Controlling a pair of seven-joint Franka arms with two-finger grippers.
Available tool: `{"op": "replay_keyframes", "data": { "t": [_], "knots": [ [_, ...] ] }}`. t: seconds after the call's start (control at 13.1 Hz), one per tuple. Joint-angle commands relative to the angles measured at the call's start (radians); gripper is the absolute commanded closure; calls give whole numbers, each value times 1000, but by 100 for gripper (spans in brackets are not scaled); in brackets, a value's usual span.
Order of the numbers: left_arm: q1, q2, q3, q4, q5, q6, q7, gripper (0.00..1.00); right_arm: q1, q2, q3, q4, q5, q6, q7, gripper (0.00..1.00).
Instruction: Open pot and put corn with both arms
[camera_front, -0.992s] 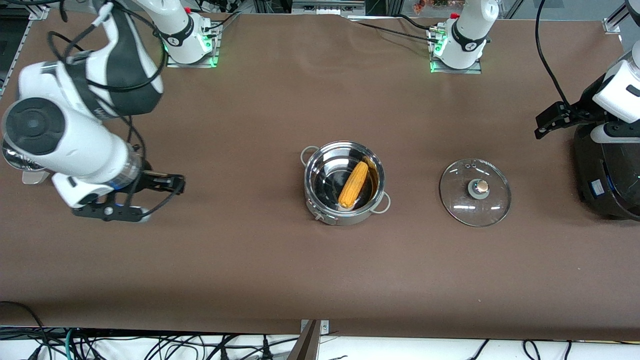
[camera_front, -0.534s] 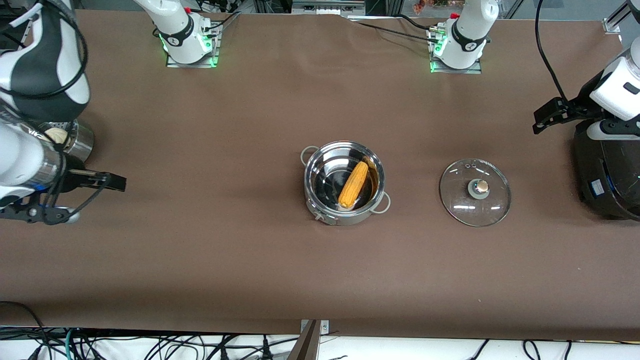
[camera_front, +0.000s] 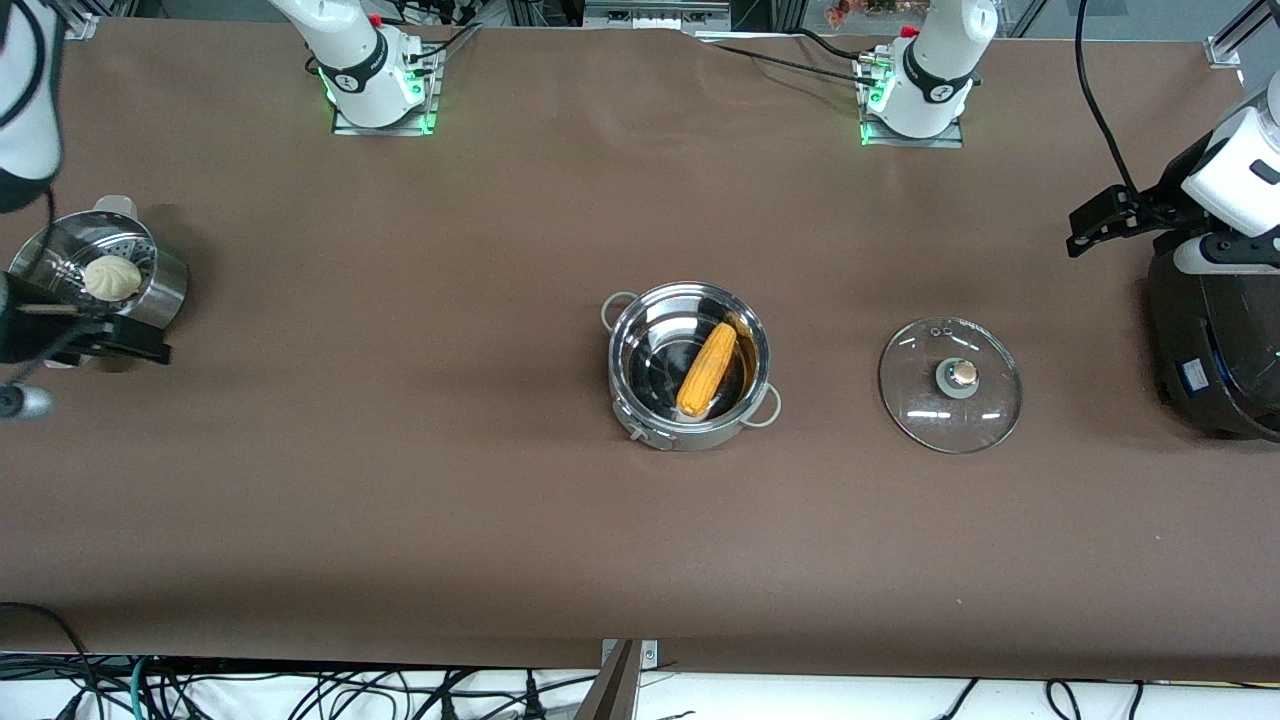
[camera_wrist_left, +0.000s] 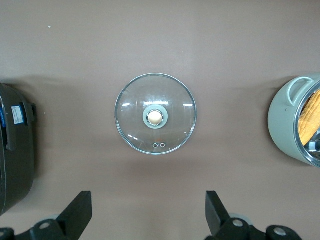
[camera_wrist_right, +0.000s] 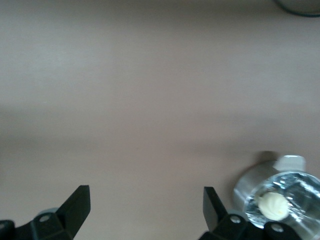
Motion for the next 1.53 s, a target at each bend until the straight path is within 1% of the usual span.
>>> {"op": "replay_keyframes", "data": {
  "t": [0.0, 0.31, 0.46, 0.61, 0.76, 1.07, 1.45],
  "knots": [
    [-4, 21, -1, 42, 4, -26, 2, 0, 23, -142, -57, -127, 15, -3, -27, 0],
    [-4, 21, -1, 42, 5, -29, 3, 0, 23, -277, -54, -323, 11, -28, -15, 0],
    [-4, 21, -2, 42, 2, -29, 1, 0, 24, -303, -30, -327, 20, -128, -24, 0],
    [-1, 21, -1, 42, 4, -29, 3, 0, 21, -310, -23, -331, 20, -130, -18, 0],
    [-7, 21, -2, 42, 5, -29, 1, 0, 8, -313, -28, -365, 23, -123, -19, 0],
    [-7, 21, -2, 43, 5, -29, 3, 0, 11, -366, -26, -461, 21, -28, -19, 0],
    [-7, 21, -2, 43, 7, -28, 2, 0, 8, -347, -23, -456, 20, 73, -21, 0]
  ]
}}
